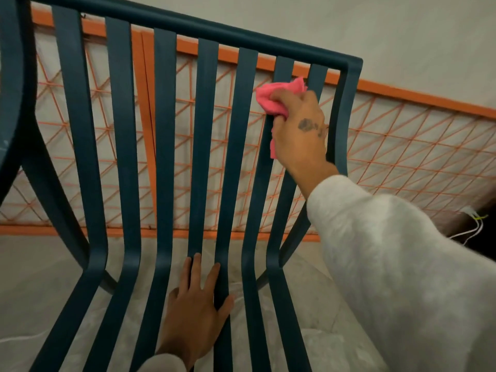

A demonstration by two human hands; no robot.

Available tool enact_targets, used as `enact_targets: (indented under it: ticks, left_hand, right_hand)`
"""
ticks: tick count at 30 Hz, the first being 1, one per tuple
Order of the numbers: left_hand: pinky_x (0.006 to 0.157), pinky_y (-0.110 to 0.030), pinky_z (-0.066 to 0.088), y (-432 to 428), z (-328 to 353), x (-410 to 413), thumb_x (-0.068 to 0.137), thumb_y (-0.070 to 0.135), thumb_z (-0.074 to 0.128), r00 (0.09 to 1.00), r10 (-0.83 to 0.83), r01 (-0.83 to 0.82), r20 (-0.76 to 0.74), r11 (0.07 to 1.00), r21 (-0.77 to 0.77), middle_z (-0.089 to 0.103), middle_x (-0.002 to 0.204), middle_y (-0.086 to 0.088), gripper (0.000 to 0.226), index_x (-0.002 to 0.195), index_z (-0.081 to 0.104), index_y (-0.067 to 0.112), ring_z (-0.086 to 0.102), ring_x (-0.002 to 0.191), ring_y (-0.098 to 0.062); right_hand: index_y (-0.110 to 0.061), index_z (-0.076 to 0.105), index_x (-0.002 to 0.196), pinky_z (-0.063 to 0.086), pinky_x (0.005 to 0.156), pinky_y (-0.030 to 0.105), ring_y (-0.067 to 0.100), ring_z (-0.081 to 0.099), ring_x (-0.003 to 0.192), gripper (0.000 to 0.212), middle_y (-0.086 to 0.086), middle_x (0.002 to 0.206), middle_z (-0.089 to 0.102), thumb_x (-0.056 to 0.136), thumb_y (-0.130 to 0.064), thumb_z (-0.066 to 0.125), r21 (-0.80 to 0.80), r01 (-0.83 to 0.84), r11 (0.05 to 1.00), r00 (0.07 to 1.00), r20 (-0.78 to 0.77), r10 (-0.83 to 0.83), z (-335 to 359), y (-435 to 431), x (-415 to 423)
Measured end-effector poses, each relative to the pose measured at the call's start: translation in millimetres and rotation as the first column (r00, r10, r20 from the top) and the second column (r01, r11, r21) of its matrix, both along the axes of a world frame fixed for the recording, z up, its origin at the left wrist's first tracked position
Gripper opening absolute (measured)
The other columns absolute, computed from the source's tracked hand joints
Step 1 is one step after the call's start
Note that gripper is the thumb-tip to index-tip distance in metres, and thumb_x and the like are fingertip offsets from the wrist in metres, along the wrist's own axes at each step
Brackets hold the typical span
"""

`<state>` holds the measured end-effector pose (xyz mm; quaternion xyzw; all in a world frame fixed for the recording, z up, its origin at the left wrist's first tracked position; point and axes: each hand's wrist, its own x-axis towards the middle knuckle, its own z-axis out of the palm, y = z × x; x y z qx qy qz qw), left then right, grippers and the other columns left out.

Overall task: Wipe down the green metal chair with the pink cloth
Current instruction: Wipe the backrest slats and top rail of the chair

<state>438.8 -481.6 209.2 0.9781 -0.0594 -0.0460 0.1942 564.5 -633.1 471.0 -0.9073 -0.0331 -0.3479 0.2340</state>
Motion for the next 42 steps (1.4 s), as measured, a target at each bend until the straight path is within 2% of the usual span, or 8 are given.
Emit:
enact_targets:
  ticks: [5,11,15,20,24,27,35,42]
  left_hand:
    - [0.118,-0.050,0.016,1.2,-0.1,0.6,0.084,0.079,0.020,1.000,0.003,-0.003,0.002,1.000,-0.010,-0.018,0.162,0.001,0.080,0.151,0.002,0.040,-0.019,0.148,-0.022]
    - [0.118,-0.049,0.015,-0.1,1.6,-0.4,0.088,0.075,0.024,1.000,0.003,-0.003,0.007,1.000,-0.011,-0.019,0.162,0.002,0.076,0.152,0.003,0.040,-0.021,0.147,-0.020]
    - [0.119,-0.051,0.016,1.6,0.4,-0.1,0.085,0.078,0.022,1.000,0.004,-0.004,-0.004,1.000,-0.030,-0.017,0.162,0.002,0.079,0.152,0.004,0.039,-0.020,0.148,-0.021]
    - [0.119,-0.051,0.020,0.6,-3.8,-0.3,0.083,0.079,0.017,0.999,0.008,-0.007,0.034,1.000,-0.028,-0.012,0.163,0.001,0.081,0.152,0.007,0.037,-0.016,0.149,-0.023]
    - [0.118,-0.052,0.021,2.1,-2.7,1.2,0.083,0.078,0.020,1.000,0.005,-0.004,0.022,0.999,-0.038,-0.015,0.163,0.001,0.081,0.152,0.007,0.038,-0.016,0.149,-0.023]
    - [0.117,-0.054,0.019,6.5,2.4,1.2,0.083,0.078,0.025,1.000,0.003,-0.003,0.002,0.999,-0.052,-0.017,0.162,0.005,0.079,0.150,0.006,0.040,-0.018,0.148,-0.021]
    - [0.117,-0.054,0.016,2.2,3.9,0.3,0.085,0.078,0.025,1.000,-0.001,0.000,-0.014,0.999,-0.037,-0.019,0.162,0.005,0.077,0.150,0.006,0.041,-0.022,0.147,-0.020]
    - [0.117,-0.054,0.020,1.9,-3.1,0.0,0.084,0.079,0.021,1.000,-0.002,0.003,0.030,0.999,-0.044,-0.013,0.162,0.004,0.078,0.150,0.011,0.039,-0.016,0.149,-0.021]
  right_hand:
    - [-0.033,0.062,0.119,0.057,0.093,0.038,0.011,0.050,0.105,0.041,-0.021,0.115,0.032,0.097,-0.001,0.050,0.197,-0.052,0.979,0.983,-0.163,0.085,-101.6,7.5,-45.4]
    - [-0.032,0.064,0.120,0.052,0.100,0.035,0.024,0.057,0.115,0.035,0.001,0.132,0.048,0.098,-0.008,0.055,0.175,0.068,0.982,0.903,-0.429,0.013,-156.7,7.6,-64.7]
    - [-0.050,0.060,0.106,0.060,0.084,0.044,0.021,0.065,0.101,0.040,-0.004,0.118,0.057,0.098,-0.012,0.052,0.321,-0.089,0.943,0.980,-0.142,0.141,-92.8,5.3,-34.9]
    - [-0.028,0.065,0.123,0.034,0.094,0.008,0.006,0.044,0.108,0.039,-0.007,0.115,0.043,0.096,-0.004,0.051,0.163,-0.014,0.987,0.998,0.056,0.005,8.8,2.0,13.7]
    - [-0.029,0.064,0.123,0.041,0.095,0.009,0.007,0.046,0.105,0.041,-0.011,0.116,0.039,0.095,-0.002,0.052,0.172,-0.059,0.983,0.996,0.077,0.047,-25.0,7.4,0.3]
    - [-0.031,0.065,0.112,0.057,0.082,0.021,0.017,0.061,0.099,0.031,-0.008,0.120,0.044,0.096,-0.006,0.055,0.246,-0.042,0.968,0.996,-0.070,0.061,-96.1,5.4,-25.1]
    - [-0.032,0.069,0.102,0.045,0.051,0.002,0.016,0.060,0.097,0.028,-0.004,0.129,0.050,0.097,-0.007,0.056,0.328,0.013,0.945,0.912,-0.390,0.123,-171.0,1.3,-65.7]
    - [-0.044,0.062,0.115,0.051,0.095,0.022,0.017,0.057,0.112,0.043,-0.002,0.126,0.050,0.096,-0.007,0.052,0.184,-0.104,0.977,0.993,0.070,0.093,-34.0,-4.9,2.8]
